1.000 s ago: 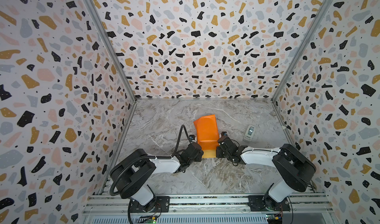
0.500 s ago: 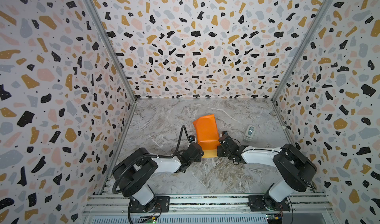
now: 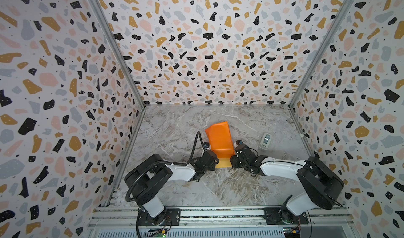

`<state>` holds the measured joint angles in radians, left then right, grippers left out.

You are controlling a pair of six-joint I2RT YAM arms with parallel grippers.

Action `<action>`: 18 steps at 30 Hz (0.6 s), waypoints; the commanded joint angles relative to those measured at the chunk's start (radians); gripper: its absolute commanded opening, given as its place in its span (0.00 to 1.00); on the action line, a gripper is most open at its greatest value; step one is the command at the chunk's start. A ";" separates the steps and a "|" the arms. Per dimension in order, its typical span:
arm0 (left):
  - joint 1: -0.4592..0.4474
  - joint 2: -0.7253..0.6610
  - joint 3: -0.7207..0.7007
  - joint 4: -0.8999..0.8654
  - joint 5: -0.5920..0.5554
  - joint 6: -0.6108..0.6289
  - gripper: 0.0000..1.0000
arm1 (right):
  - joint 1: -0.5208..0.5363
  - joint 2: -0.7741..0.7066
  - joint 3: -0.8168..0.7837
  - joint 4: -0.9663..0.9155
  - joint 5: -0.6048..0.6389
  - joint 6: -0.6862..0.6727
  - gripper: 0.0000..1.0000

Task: Wrap a gift box in wrapping paper
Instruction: Fold the third fold of the wrapping paper on the gift box.

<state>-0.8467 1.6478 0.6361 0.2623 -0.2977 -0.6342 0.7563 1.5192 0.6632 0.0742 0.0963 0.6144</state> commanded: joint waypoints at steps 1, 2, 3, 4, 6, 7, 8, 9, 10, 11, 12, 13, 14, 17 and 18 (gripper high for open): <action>0.000 0.006 0.019 0.002 -0.022 0.022 0.42 | -0.005 -0.023 -0.002 0.010 -0.006 -0.019 0.45; 0.000 0.006 0.019 0.003 -0.019 0.024 0.42 | -0.007 -0.013 0.008 0.013 -0.006 -0.022 0.46; 0.000 0.006 0.019 0.002 -0.016 0.025 0.42 | -0.012 -0.002 0.018 0.014 -0.007 -0.024 0.46; 0.000 0.005 0.021 0.000 -0.017 0.027 0.43 | -0.017 0.010 0.029 0.019 -0.008 -0.029 0.47; 0.000 0.003 0.019 -0.003 -0.015 0.028 0.44 | -0.025 0.029 0.044 0.031 -0.010 -0.039 0.47; 0.000 -0.002 0.018 -0.005 -0.014 0.029 0.44 | -0.032 0.038 0.052 0.032 -0.011 -0.039 0.47; 0.000 -0.006 0.015 -0.005 -0.009 0.031 0.45 | -0.036 0.044 0.056 0.039 -0.011 -0.043 0.47; 0.000 -0.013 0.012 -0.002 -0.003 0.033 0.46 | -0.041 0.050 0.056 0.047 -0.008 -0.045 0.47; 0.000 -0.023 0.006 0.005 0.006 0.035 0.47 | -0.049 0.058 0.056 0.055 -0.009 -0.046 0.47; 0.000 -0.035 0.000 0.011 0.018 0.040 0.49 | -0.056 0.062 0.056 0.059 -0.013 -0.048 0.47; 0.000 -0.045 -0.004 0.015 0.026 0.041 0.51 | -0.058 0.067 0.055 0.067 -0.014 -0.048 0.46; 0.000 -0.060 -0.010 0.019 0.030 0.045 0.53 | -0.061 0.070 0.053 0.071 -0.014 -0.048 0.46; 0.001 -0.072 -0.014 0.022 0.034 0.049 0.57 | -0.063 0.070 0.052 0.075 -0.015 -0.048 0.46; 0.005 -0.084 -0.007 0.019 0.040 0.065 0.62 | -0.062 0.074 0.048 0.082 -0.018 -0.046 0.45; 0.007 -0.082 -0.001 0.014 0.038 0.072 0.63 | -0.062 0.075 0.046 0.086 -0.019 -0.045 0.45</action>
<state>-0.8463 1.5810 0.6346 0.2649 -0.2684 -0.5926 0.6941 1.5906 0.6918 0.1421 0.0814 0.5774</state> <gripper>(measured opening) 0.627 0.455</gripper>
